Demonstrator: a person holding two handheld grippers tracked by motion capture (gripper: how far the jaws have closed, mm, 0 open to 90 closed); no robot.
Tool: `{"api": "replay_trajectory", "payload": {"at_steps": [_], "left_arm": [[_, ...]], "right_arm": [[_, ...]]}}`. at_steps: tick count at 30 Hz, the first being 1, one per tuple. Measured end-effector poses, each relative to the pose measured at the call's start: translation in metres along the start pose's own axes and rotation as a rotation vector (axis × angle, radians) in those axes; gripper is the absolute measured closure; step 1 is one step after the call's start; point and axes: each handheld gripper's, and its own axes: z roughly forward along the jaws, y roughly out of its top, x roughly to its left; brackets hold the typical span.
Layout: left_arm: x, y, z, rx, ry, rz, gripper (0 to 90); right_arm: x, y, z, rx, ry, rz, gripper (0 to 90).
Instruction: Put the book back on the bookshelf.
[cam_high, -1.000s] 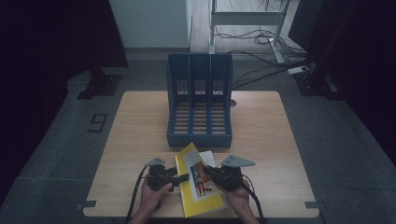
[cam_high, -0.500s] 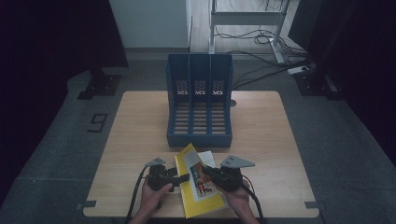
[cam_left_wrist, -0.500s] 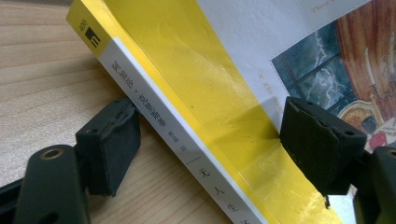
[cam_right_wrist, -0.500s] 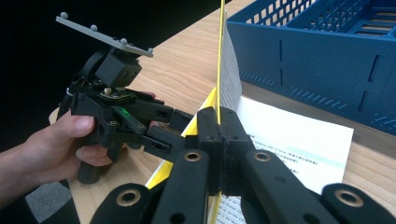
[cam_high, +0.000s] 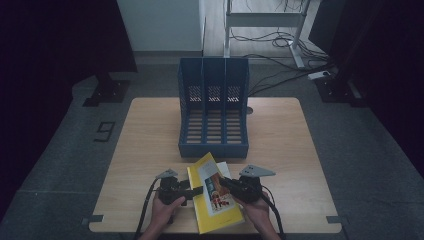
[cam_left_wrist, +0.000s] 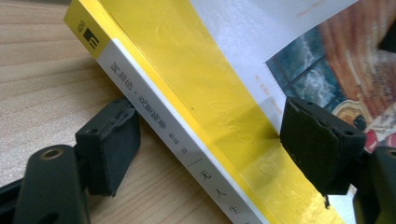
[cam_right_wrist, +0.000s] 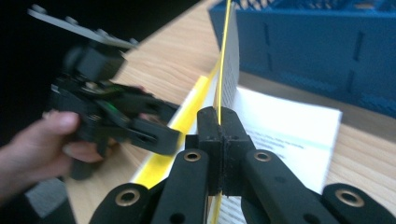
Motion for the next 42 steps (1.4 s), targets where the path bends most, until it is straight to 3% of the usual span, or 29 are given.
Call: {"api": "replay_trajectory", "payload": {"at_steps": [5, 9, 13, 18, 24, 42], "left_arm": [[0.000, 0.000, 0.000, 0.000, 0.004, -0.001, 21.7], [0.000, 0.000, 0.000, 0.001, 0.012, -0.002, 22.7], [0.000, 0.000, 0.000, 0.001, 0.019, -0.002, 24.0], [-0.001, 0.000, 0.000, 0.001, 0.024, 0.003, 24.2], [-0.001, 0.000, 0.000, 0.001, 0.023, 0.003, 24.3], [-0.002, -0.001, 0.000, -0.009, 0.037, 0.009, 25.7]], "right_arm": [[-0.010, -0.005, 0.006, 0.074, -0.041, 0.019, 87.9], [-0.016, -0.009, 0.009, 0.092, -0.052, 0.027, 84.1], [-0.017, -0.012, 0.012, 0.110, -0.095, -0.014, 75.4], [-0.014, -0.015, 0.017, 0.154, -0.178, -0.115, 59.8], [-0.017, -0.019, 0.021, 0.200, -0.238, -0.137, 53.8], [-0.022, -0.025, 0.027, 0.242, -0.255, -0.071, 54.5]]}}
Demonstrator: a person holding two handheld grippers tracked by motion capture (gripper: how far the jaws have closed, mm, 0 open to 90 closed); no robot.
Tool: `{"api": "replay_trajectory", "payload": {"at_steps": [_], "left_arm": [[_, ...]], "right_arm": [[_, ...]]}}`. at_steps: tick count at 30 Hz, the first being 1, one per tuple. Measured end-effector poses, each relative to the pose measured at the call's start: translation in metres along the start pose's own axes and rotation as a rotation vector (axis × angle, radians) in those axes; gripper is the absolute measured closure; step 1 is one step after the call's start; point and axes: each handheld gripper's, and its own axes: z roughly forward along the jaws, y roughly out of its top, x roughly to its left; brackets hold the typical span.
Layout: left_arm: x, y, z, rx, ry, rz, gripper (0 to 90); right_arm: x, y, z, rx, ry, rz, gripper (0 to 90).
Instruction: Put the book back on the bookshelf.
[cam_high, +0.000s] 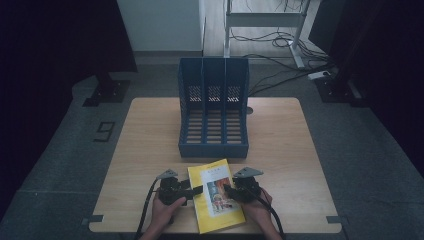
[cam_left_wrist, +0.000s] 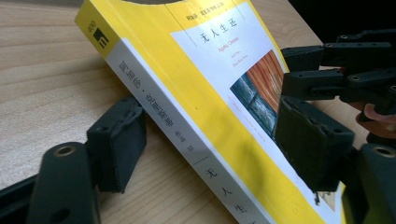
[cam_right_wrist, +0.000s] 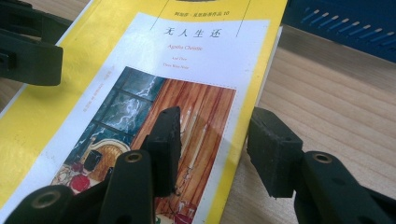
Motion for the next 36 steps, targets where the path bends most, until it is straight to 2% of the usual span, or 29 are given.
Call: {"api": "replay_trajectory", "payload": {"at_steps": [3, 4, 5, 6, 7, 8, 10, 11, 15, 19, 23, 26, 36], "left_arm": [[-0.001, -0.001, 0.001, -0.007, 0.017, -0.003, 29.3], [-0.001, -0.001, 0.002, -0.006, 0.005, -0.018, 31.9], [0.000, -0.001, 0.004, -0.006, -0.027, -0.041, 36.7], [0.001, -0.002, 0.005, 0.000, -0.054, -0.051, 37.1], [0.000, -0.003, 0.007, 0.013, -0.102, -0.070, 40.4], [-0.001, -0.004, 0.009, 0.025, -0.116, -0.067, 41.7], [-0.006, -0.006, 0.010, 0.043, -0.113, -0.050, 51.1], [-0.007, -0.006, 0.010, 0.046, -0.108, -0.033, 51.0], [-0.007, -0.005, 0.008, 0.057, -0.107, -0.033, 51.0], [-0.007, -0.003, 0.005, 0.061, -0.065, -0.022, 46.6], [-0.002, -0.002, 0.003, 0.056, -0.088, -0.049, 49.0], [0.001, -0.002, 0.001, 0.040, -0.118, -0.071, 54.9], [-0.002, 0.001, -0.009, 0.002, -0.140, -0.053, 61.6]], "right_arm": [[0.000, -0.001, 0.000, -0.001, 0.003, 0.015, 54.9], [0.000, -0.001, 0.000, -0.002, 0.004, 0.020, 55.0], [-0.001, -0.001, 0.001, -0.002, 0.005, 0.027, 55.0], [-0.001, -0.001, 0.001, -0.002, 0.011, 0.037, 55.0], [-0.001, -0.001, 0.001, -0.002, 0.016, 0.041, 55.1], [-0.001, -0.001, 0.001, -0.001, 0.031, 0.045, 55.4], [0.001, -0.001, 0.002, -0.001, 0.066, 0.044, 56.0], [0.003, -0.001, 0.002, -0.003, 0.076, 0.035, 56.1], [0.006, -0.001, 0.002, -0.009, 0.074, 0.011, 55.9], [0.006, -0.002, 0.001, -0.018, 0.073, 0.009, 55.7], [0.007, -0.002, 0.001, -0.019, 0.065, 0.006, 55.8], [0.006, -0.002, 0.000, -0.021, 0.067, 0.007, 55.8], [0.010, -0.001, -0.004, -0.054, 0.072, 0.008, 56.3]]}}
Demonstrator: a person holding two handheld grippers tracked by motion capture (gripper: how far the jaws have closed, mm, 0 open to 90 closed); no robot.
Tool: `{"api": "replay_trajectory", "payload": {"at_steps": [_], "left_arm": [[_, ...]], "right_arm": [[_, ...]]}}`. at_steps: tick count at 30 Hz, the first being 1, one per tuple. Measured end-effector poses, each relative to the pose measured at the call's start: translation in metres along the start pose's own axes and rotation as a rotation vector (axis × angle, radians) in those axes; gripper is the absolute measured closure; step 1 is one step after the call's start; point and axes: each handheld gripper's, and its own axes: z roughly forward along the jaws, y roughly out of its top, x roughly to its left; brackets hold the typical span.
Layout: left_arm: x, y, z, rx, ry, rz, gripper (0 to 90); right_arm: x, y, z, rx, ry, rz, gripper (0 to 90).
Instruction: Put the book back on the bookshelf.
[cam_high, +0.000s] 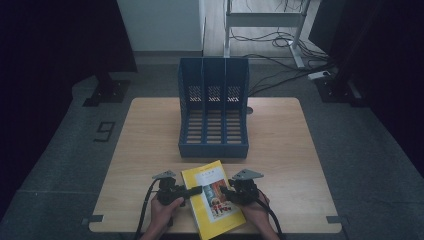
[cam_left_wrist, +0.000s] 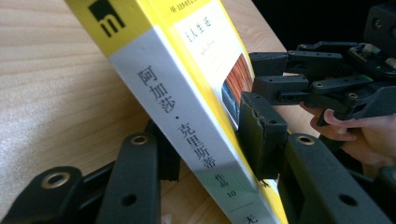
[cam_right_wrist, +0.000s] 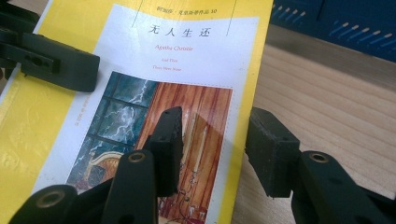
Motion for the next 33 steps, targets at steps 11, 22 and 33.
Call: {"api": "replay_trajectory", "payload": {"at_steps": [11, 22, 33], "left_arm": [[-0.012, 0.007, -0.013, -0.040, 0.026, 0.080, 63.8], [-0.011, 0.012, -0.026, -0.077, -0.027, 0.087, 68.1], [-0.012, 0.015, -0.033, -0.086, -0.041, 0.114, 69.5]], "right_arm": [[0.004, 0.003, -0.004, -0.065, 0.016, 0.006, 56.3], [0.010, 0.005, -0.007, -0.112, 0.042, 0.009, 55.4], [0.011, 0.005, -0.003, -0.103, 0.089, -0.017, 45.2]]}}
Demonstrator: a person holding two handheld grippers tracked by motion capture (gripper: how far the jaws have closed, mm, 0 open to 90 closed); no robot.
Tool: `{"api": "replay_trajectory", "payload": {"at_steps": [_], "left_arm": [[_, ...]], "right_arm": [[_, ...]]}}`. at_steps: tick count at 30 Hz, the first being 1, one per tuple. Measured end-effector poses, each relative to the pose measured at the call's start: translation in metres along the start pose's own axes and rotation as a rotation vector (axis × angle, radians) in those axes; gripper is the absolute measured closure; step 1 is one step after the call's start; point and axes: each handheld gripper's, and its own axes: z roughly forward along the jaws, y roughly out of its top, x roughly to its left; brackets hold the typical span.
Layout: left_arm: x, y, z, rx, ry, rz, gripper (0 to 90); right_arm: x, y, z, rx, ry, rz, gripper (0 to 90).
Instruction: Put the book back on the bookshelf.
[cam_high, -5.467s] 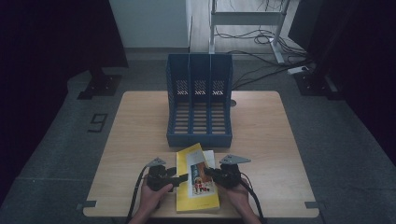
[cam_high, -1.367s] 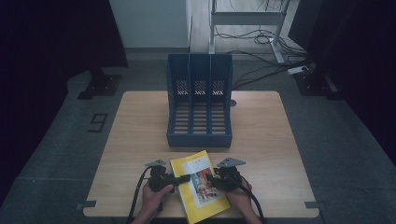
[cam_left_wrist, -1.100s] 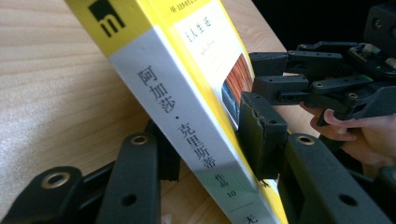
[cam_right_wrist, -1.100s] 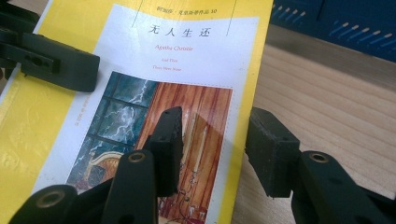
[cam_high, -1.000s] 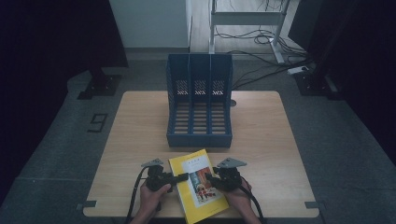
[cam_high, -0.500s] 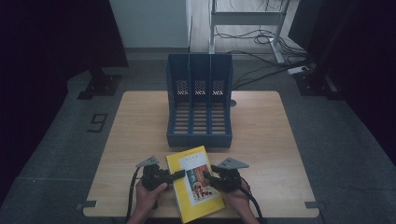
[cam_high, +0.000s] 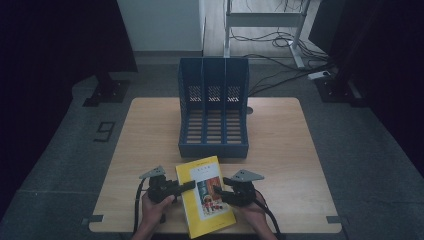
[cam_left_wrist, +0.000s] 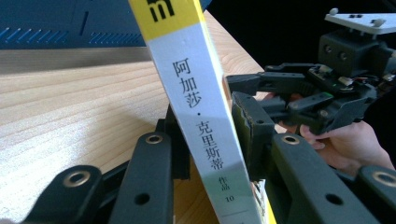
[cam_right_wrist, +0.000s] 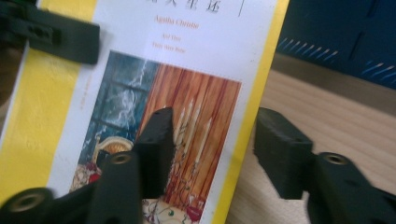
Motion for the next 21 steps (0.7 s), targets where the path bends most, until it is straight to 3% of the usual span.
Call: {"api": "replay_trajectory", "payload": {"at_steps": [5, 12, 14, 18, 21], "left_arm": [[-0.0011, 0.0003, -0.0019, -0.005, 0.000, 0.009, 69.6], [-0.0035, 0.0017, -0.0043, -0.009, 0.003, 0.029, 69.7], [-0.0036, 0.0021, -0.0051, -0.013, 0.001, 0.034, 69.9], [-0.0045, 0.0032, -0.0050, -0.016, 0.000, 0.042, 70.1], [-0.0093, 0.0065, -0.0058, -0.027, 0.001, 0.060, 70.7]], "right_arm": [[-0.0012, -0.0006, 0.0011, 0.021, -0.007, 0.013, 37.5], [-0.0048, -0.0020, 0.0037, 0.053, 0.042, 0.056, 32.9], [-0.0051, -0.0032, 0.0054, 0.063, 0.076, 0.077, 32.8], [-0.0040, -0.0025, 0.0057, 0.057, 0.117, 0.074, 38.6], [-0.0001, 0.0002, 0.0021, 0.049, 0.094, 0.054, 39.8]]}}
